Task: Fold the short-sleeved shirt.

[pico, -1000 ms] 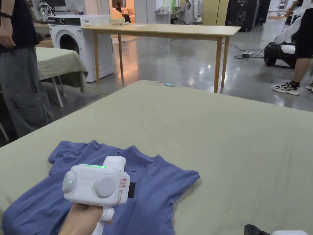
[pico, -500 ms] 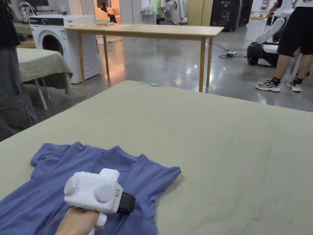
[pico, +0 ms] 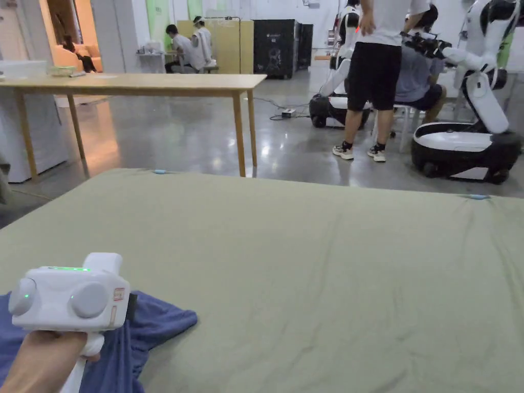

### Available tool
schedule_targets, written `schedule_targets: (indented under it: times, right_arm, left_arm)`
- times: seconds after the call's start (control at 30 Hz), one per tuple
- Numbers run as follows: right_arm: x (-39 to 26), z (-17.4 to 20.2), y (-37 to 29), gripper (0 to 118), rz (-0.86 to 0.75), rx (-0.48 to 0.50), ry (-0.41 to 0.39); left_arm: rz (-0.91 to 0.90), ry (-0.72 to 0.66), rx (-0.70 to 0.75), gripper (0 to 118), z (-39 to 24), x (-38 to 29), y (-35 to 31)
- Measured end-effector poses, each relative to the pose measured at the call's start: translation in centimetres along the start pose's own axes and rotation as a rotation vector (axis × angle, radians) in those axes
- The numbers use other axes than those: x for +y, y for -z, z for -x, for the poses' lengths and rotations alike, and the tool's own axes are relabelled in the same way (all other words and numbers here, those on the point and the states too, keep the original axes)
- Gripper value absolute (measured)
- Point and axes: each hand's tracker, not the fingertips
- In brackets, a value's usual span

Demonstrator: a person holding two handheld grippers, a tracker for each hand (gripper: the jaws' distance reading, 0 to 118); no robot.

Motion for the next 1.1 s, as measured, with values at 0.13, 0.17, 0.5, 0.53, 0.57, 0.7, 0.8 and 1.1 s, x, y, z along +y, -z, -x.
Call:
schedule_targets:
  times: [0.13, 0.17, 0.5, 0.53, 0.57, 0.7, 0.8, 1.1]
  right_arm:
    - [-0.5, -3.2, -2.0, 0, -0.022, -0.072, 0.048]
    - [-0.6, -4.0, -2.5, 0, -0.023, -0.095, 0.058]
    - [-2.4, -11.3, -5.0, 0, -0.002, -0.287, 0.164]
    - [-2.6, -11.9, -5.1, 0, -0.001, -0.303, 0.173]
    - [-2.7, -12.4, -5.0, 0, 0.007, -0.321, 0.182]
    - [-3.2, -14.0, -4.5, 0, 0.022, -0.35, 0.205]
    - [-3.7, -14.6, -3.7, 0, 0.038, -0.359, 0.22]
    - [-3.4, -14.3, -2.0, 0, 0.052, -0.326, 0.223]
  left_arm:
    - [-0.044, 0.033, -0.177, 0, -8.0, 2.6, -1.8]
    - [-0.05, 0.088, -0.226, 0, -10.6, 3.3, -2.2]
    - [-0.146, 0.333, -0.671, 0, -38.0, 7.2, -7.0]
    - [-0.139, 0.352, -0.704, 0, -40.4, 7.0, -7.1]
    - [-0.124, 0.361, -0.735, 0, -42.6, 6.6, -7.0]
    - [-0.013, 0.424, -0.774, 0, -48.7, 3.2, -4.2]
    - [0.103, 0.406, -0.763, 0, -50.1, 0.2, -0.7]
    - [-0.054, 0.313, -0.712, 112, -44.3, -1.3, -0.2]
